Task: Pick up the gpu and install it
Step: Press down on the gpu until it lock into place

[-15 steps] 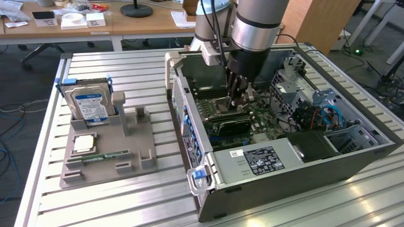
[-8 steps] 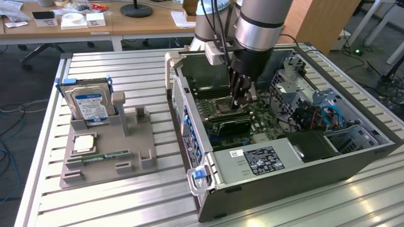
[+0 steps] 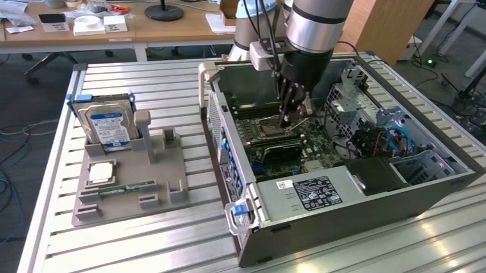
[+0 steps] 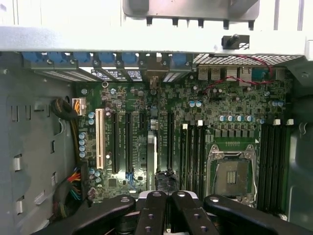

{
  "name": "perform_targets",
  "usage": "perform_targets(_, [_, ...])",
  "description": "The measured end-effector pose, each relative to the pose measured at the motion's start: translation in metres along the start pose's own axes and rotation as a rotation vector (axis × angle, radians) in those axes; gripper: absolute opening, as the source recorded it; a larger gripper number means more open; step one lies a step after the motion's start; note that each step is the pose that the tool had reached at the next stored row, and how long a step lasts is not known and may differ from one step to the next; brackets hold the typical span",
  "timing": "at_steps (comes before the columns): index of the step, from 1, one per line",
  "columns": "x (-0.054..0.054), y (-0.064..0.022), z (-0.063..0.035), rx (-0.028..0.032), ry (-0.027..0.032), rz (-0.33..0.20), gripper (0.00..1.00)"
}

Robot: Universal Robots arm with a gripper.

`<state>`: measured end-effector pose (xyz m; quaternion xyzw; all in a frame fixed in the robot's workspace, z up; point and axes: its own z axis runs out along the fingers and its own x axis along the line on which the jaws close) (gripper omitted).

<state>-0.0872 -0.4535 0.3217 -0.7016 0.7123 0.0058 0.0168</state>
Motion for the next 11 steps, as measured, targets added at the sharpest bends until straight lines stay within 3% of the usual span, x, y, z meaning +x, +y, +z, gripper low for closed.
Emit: perform_targets(11, [0.0,0.0,-0.0006,0.0,0.0,0.0,0.11])
